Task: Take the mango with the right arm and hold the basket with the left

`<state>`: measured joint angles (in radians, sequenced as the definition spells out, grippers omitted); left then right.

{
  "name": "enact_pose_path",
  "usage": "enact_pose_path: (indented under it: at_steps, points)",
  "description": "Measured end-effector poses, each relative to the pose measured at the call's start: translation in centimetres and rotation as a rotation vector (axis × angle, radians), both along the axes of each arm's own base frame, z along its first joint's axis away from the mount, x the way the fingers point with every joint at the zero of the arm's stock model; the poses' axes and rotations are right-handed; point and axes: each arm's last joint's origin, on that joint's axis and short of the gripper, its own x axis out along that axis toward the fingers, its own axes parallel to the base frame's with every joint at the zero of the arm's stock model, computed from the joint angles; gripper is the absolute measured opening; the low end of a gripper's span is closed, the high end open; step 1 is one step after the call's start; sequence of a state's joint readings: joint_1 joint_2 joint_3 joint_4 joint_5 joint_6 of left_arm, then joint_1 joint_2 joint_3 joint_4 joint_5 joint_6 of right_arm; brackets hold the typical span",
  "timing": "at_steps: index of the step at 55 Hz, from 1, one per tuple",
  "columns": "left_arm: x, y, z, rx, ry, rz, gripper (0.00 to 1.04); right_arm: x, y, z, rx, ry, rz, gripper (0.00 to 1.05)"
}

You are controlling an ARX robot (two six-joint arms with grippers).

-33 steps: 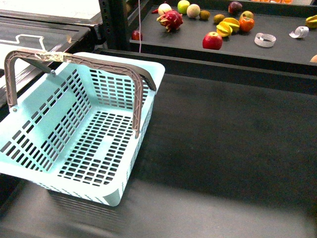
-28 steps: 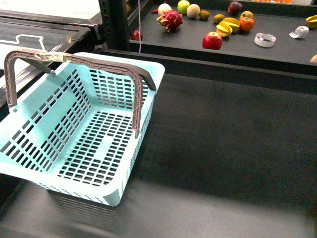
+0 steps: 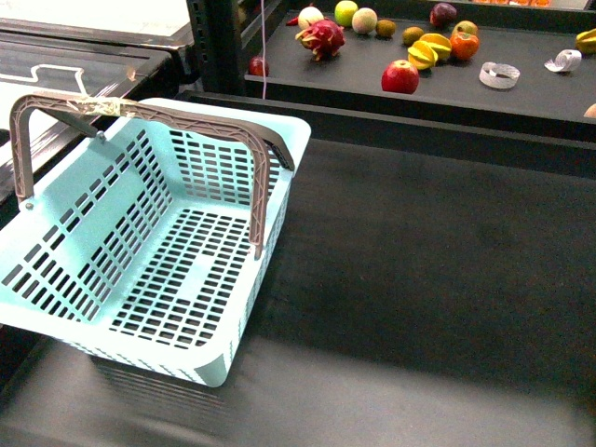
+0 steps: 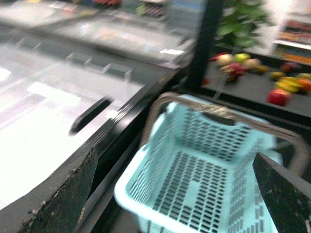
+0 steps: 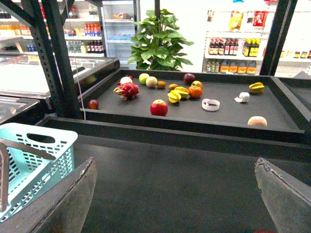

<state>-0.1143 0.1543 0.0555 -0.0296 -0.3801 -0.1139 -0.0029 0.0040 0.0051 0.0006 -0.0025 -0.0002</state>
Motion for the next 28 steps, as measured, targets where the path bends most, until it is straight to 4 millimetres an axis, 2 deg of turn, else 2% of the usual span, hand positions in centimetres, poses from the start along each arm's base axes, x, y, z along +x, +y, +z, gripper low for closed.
enact_pose_path:
  at_steps: [4, 7, 14, 18, 28]
  points:
    - [1.4, 0.1, -0.3, -0.058, 0.048, 0.202, 0.97, 0.0, 0.0, 0.0, 0.000, 0.000, 0.002, 0.97]
    - [2.8, 0.4, -0.3, -0.112, 0.054, 0.252, 0.97, 0.0, 0.0, 0.0, 0.000, 0.000, 0.002, 0.97]
    - [7.4, 1.2, -0.4, -0.320, 0.060, 0.237, 0.97, 0.0, 0.0, 0.0, 0.000, 0.000, 0.002, 0.97]
    - [10.7, 1.1, -1.4, -0.441, 0.101, 0.223, 0.97, 0.0, 0.0, 0.0, 0.000, 0.000, 0.002, 0.97]
    - [16.6, -0.9, -3.4, -0.617, 0.186, 0.180, 0.97, 0.0, 0.0, 0.0, 0.000, 0.000, 0.002, 0.97]
